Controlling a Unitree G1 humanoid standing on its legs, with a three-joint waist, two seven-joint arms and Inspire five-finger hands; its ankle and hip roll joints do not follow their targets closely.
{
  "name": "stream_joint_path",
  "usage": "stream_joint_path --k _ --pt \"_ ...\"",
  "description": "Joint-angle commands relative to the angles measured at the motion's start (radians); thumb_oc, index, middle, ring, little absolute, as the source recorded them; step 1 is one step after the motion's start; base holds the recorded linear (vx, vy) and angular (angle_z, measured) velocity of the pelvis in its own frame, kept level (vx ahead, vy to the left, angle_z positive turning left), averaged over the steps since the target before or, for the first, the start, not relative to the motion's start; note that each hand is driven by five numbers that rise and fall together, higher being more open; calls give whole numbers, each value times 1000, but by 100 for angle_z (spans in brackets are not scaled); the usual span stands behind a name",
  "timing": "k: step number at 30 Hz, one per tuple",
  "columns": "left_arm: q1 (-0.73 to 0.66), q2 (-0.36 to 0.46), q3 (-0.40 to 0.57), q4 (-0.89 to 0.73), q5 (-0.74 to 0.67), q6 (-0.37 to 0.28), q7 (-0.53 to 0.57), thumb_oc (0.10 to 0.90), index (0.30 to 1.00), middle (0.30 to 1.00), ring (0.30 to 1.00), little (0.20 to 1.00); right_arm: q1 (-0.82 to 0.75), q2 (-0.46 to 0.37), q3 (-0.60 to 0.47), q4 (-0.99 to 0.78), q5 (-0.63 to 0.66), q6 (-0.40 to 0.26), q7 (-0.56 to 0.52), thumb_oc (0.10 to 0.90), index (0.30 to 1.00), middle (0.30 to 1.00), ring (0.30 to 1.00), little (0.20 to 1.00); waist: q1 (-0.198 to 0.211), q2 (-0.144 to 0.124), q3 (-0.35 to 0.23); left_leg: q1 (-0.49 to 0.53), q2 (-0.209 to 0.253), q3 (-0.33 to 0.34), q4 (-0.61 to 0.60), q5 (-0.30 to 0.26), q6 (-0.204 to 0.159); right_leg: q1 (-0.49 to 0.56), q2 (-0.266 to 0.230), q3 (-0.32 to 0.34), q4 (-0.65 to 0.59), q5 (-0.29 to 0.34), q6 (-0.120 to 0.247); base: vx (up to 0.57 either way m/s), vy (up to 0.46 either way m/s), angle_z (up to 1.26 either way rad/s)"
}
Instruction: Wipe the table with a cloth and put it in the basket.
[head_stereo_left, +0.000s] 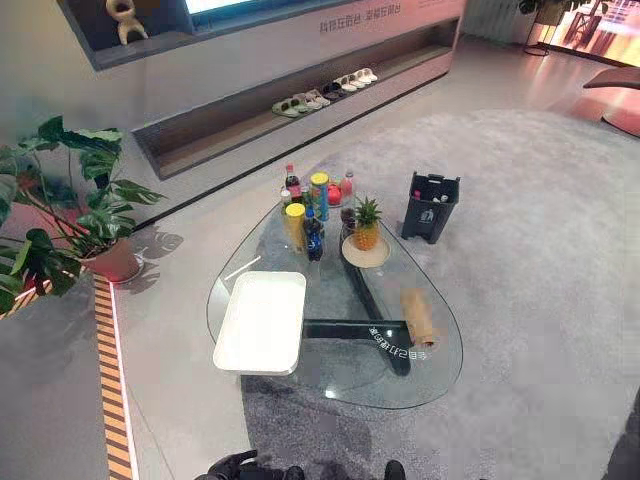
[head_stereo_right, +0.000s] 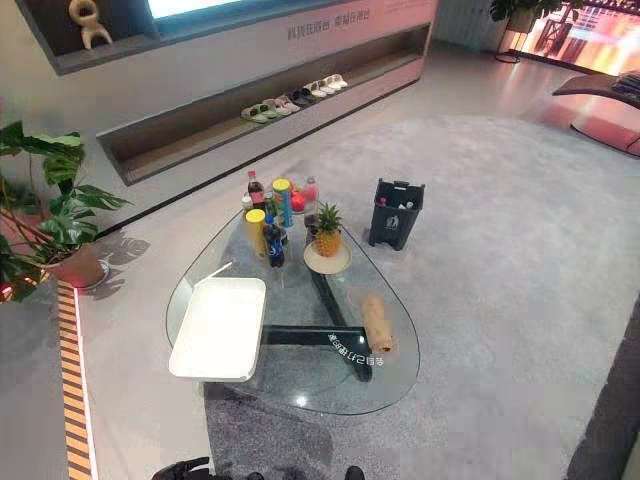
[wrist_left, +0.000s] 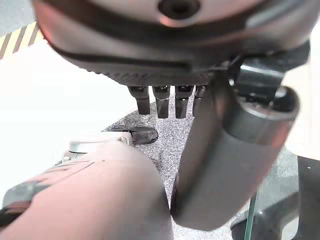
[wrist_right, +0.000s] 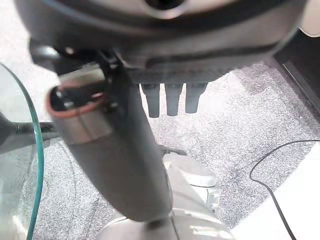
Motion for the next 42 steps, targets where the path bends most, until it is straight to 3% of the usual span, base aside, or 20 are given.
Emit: stream_joint_path --k 1,32,42 --pt "-69 14 -3 61 26 -19 7 800 900 900 900 900 -60 3 19 46 11 10 1 800 900 900 900 900 4 -23 28 -6 -59 -4 -1 -35 26 16 20 3 17 -25 -7 -98 30 -88" --pt "-84 25 4 51 24 -26 7 800 900 900 900 900 -78 -13 21 42 29 16 14 800 900 900 900 900 13 -19 43 -7 -59 -17 -1 -33 28 13 20 -10 33 -36 -11 -10 0 0" --pt "-32 30 29 65 47 -40 24 800 900 900 900 900 -30 -9 -5 58 -28 20 9 800 900 900 900 900 14 -32 7 -8 -64 -33 -1 -21 16 26 23 -1 5 -13 2 85 -9 3"
